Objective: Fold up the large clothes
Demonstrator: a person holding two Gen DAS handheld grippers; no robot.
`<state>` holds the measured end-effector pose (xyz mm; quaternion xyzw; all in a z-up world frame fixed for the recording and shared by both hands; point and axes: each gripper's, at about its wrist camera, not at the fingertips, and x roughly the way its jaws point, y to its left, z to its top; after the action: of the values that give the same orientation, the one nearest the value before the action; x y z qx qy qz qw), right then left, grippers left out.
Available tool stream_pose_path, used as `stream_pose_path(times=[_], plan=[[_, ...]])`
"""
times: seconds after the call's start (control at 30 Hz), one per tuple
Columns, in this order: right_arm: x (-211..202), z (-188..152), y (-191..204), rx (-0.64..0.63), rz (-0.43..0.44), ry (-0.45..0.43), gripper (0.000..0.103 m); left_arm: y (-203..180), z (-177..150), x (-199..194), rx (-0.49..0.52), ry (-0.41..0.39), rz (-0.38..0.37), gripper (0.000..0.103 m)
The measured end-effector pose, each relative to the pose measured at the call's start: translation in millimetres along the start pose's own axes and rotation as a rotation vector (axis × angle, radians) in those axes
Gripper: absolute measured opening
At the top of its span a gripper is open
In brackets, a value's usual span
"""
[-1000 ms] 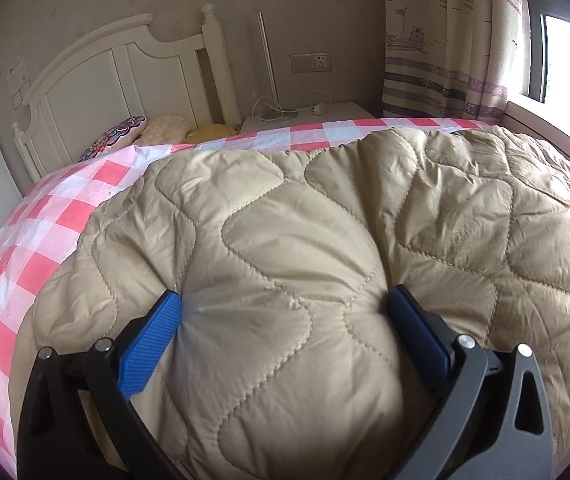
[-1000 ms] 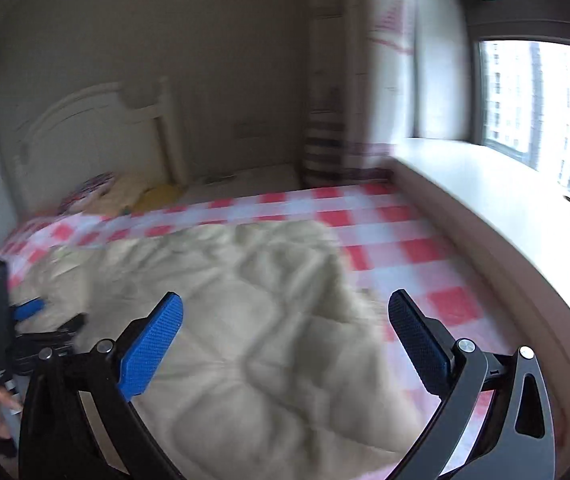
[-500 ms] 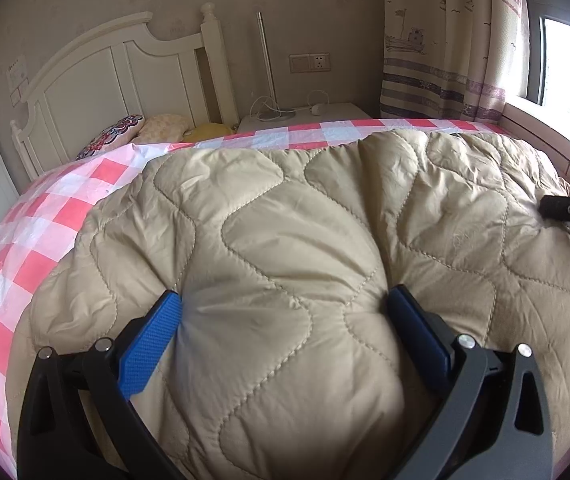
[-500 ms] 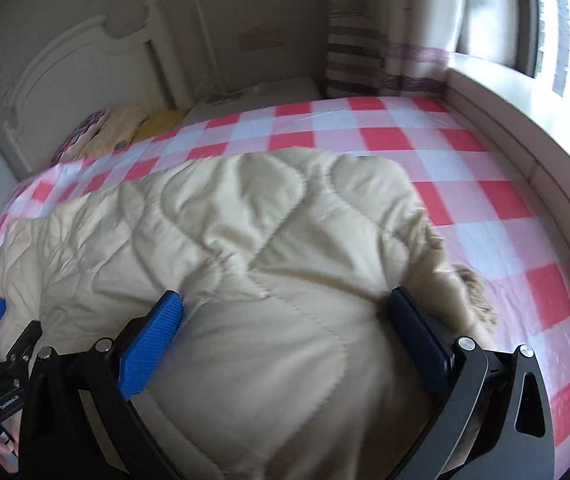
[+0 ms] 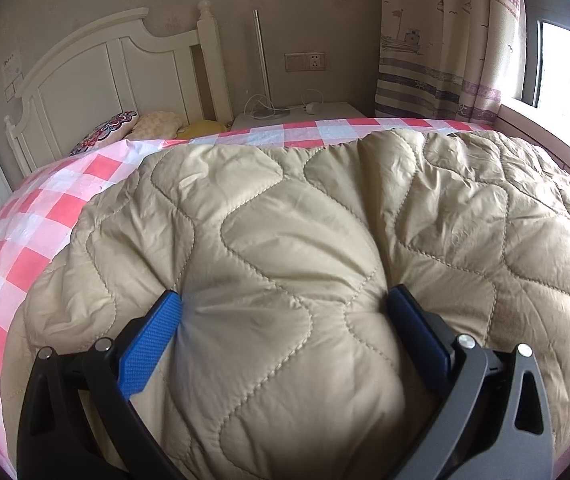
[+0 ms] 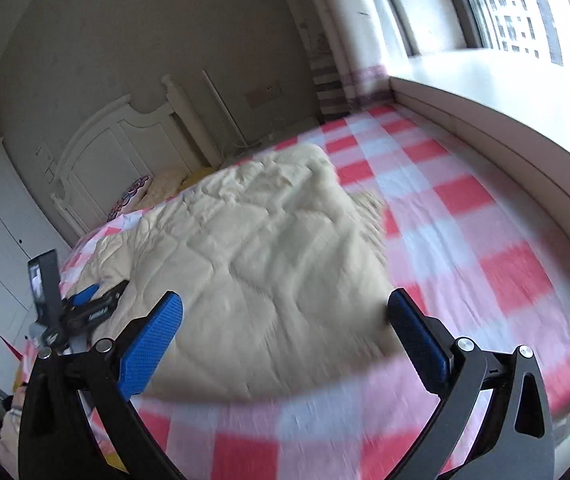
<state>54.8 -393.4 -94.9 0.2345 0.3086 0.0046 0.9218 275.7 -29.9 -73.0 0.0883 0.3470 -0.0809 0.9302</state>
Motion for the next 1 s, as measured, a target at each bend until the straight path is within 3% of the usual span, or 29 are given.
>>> stream_pose_path(times=[0.2,0.47,0.53,0.7,0.73,0.77,0.87,1.0], plan=[[-2,-39,-30,0.182,0.142,0.128,0.098,0,0,0,0.0,0.0,0.001,0.101],[56,-30,7,0.186,0.215,0.197,0.099,-1,0,0,-0.001,0.0,-0.001,0.101],[75,-22,18,0.17,0.18,0.181,0.099,0,0,0,-0.003,0.001,-0.004,0.101],[101,-2,20,0.258,0.053,0.03,0.099,4,-1,1,-0.009,0.003,-0.013,0.101],[103,-1,20,0.264,0.061,0.009,0.098,4,-1,2,-0.01,0.004,-0.013,0.101],[104,-1,20,0.265,0.096,-0.015,0.078,4,-1,2,-0.012,0.004,-0.012,0.101],[96,-8,10,0.284,0.166,-0.048,0.044,4,-2,0,-0.013,0.0,-0.01,0.101],[62,-24,12,0.23,0.203,-0.083,0.039,-1,9,-11,-0.005,0.061,-0.023,0.101]])
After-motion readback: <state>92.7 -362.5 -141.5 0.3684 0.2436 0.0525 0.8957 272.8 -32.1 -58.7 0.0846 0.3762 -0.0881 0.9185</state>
